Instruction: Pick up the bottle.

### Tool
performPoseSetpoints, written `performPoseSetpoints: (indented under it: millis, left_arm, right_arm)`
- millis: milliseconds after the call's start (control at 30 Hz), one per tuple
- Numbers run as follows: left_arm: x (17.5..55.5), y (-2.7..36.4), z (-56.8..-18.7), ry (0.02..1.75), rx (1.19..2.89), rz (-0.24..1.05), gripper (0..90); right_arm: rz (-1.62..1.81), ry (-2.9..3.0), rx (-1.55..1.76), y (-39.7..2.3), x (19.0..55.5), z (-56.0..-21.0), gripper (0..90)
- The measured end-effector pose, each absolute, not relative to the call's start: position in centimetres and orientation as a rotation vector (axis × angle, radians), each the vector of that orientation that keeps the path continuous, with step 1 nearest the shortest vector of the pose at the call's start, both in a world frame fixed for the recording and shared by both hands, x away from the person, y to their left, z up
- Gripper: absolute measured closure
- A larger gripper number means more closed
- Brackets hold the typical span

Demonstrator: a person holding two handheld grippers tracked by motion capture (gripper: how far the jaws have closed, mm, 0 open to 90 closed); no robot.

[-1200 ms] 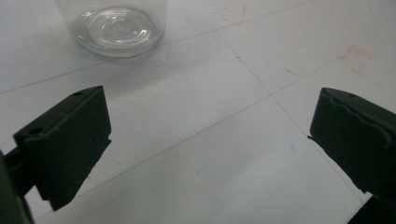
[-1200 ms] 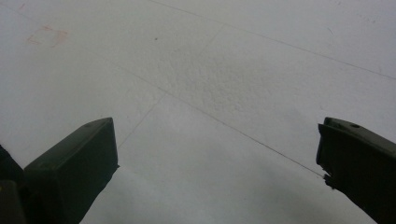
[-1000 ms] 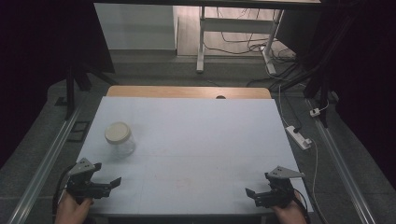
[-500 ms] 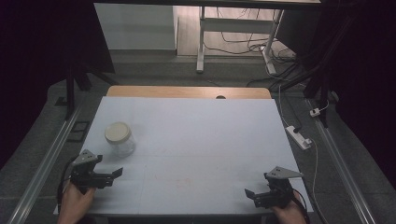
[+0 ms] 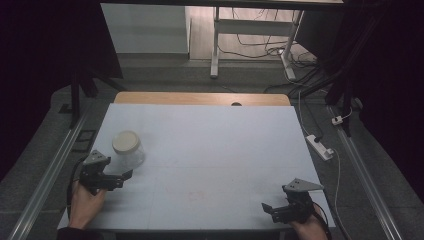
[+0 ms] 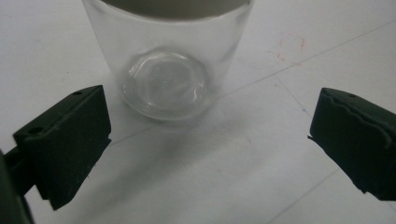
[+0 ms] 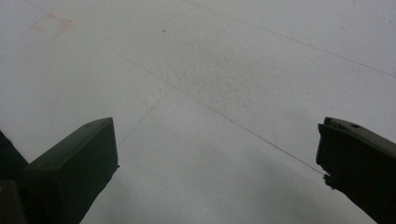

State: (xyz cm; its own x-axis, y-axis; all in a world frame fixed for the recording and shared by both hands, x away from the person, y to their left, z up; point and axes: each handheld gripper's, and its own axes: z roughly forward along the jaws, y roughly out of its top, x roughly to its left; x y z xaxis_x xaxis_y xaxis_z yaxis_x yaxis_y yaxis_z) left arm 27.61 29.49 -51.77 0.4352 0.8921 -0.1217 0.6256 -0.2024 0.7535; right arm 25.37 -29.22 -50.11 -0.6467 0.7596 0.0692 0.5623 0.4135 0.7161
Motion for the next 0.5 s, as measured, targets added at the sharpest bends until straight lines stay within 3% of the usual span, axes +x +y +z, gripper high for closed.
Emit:
performPoseSetpoints:
  millis: [500]
  left_arm:
    - [30.5, 29.5, -51.6, 1.251, 1.935, 0.464, 0.0]
  right_arm:
    - [1.06, 2.41, 1.158, -29.2, 25.4, -50.1, 0.0]
